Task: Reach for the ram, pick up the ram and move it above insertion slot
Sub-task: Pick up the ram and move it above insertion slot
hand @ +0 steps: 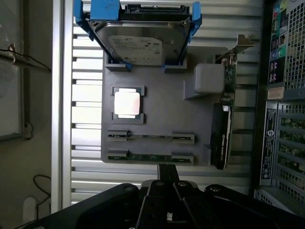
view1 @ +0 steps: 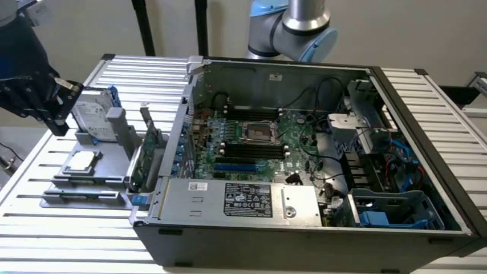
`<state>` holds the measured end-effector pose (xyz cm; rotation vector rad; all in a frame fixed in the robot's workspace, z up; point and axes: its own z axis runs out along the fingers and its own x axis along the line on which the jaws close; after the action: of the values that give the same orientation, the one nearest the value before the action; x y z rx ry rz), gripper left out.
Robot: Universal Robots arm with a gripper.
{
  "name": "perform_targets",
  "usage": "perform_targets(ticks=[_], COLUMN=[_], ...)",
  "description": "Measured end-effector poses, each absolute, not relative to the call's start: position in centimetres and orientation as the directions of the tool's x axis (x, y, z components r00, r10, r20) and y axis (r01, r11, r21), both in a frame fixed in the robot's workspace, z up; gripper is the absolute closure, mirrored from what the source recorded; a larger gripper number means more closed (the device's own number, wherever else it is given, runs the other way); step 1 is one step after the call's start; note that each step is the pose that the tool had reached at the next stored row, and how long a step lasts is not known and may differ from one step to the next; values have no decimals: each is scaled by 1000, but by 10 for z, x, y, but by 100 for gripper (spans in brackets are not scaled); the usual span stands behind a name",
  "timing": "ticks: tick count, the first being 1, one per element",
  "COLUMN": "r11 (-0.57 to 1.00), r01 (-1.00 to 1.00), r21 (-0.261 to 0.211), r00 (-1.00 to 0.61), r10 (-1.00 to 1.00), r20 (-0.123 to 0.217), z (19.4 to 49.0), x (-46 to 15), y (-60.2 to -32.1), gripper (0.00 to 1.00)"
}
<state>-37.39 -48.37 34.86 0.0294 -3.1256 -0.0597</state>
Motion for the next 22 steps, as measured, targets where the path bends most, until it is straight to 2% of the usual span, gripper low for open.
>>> perform_targets(ticks=[8, 22], r11=[999, 962], r01=[-25, -269], r21=[39, 39], r00=[-1000, -963], r10=[-25, -270], r20=[15, 15], z=[349, 349], x=[-374, -374], y=[-484, -484], gripper=[89, 89])
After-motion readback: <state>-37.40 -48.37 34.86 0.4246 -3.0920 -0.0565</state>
